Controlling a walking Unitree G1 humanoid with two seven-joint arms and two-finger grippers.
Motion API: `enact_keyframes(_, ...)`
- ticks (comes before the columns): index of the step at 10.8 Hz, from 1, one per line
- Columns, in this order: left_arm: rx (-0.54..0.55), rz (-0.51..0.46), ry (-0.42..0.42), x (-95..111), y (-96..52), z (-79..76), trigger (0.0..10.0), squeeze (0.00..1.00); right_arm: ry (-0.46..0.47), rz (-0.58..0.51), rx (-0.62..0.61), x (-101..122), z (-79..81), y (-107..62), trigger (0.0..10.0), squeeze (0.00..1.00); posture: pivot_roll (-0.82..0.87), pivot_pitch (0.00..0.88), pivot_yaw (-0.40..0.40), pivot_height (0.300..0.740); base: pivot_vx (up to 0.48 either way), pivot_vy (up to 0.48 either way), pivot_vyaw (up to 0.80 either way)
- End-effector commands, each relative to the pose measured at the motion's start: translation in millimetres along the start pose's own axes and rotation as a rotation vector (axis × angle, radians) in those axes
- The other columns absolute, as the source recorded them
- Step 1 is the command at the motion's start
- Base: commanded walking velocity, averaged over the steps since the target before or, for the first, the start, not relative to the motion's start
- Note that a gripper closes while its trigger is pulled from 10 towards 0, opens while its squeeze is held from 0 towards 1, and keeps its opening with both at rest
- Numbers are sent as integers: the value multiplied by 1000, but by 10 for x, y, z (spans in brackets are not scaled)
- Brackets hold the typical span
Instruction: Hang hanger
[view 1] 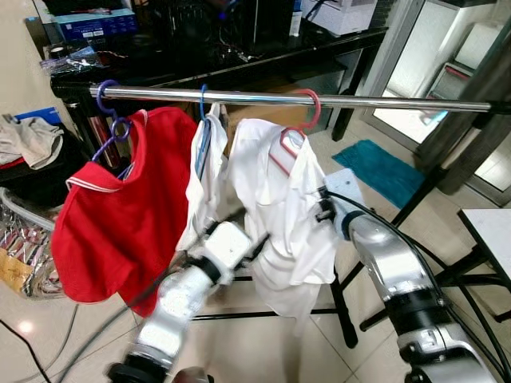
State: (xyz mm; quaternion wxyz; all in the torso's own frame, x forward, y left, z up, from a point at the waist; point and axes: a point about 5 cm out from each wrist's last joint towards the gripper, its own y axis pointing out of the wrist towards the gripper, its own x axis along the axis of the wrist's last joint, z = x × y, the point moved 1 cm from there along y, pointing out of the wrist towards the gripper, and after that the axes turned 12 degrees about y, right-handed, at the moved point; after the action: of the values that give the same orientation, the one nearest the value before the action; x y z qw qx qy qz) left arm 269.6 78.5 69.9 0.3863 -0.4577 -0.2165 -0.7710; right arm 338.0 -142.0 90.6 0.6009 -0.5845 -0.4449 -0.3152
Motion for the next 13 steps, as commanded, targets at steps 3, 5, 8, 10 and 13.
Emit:
enact_keyframes(3, 91, 19, -76, -1, -28, 5, 10000, 0, 83, -95, -48, 40, -83, -52, 10000, 0, 200, 18, -36, 740, 0, 0, 0)
enact_keyframes(5, 117, 28, -122, -32, -41, 21, 10000, 0, 110, -130, -29, 54, -41, -67, 10000, 1000, 201, 19, -35, 740, 0, 0, 0)
enact_keyframes(8, 151, 49, -177, -81, -82, 48, 10000, 0, 167, -163, 93, 38, 84, -135, 10000, 0, 206, 22, -40, 740, 0, 0, 0)
enact_keyframes(10, 186, 52, -220, -97, -105, 69, 10000, 0, 172, -164, 66, -30, 39, -166, 10000, 0, 202, 26, -40, 740, 0, 0, 0)
enact_keyframes(13, 228, 58, -254, -114, -129, 82, 10000, 0, 278, -252, 25, -74, -85, -265, 10000, 961, 193, 33, -38, 740, 0, 0, 0)
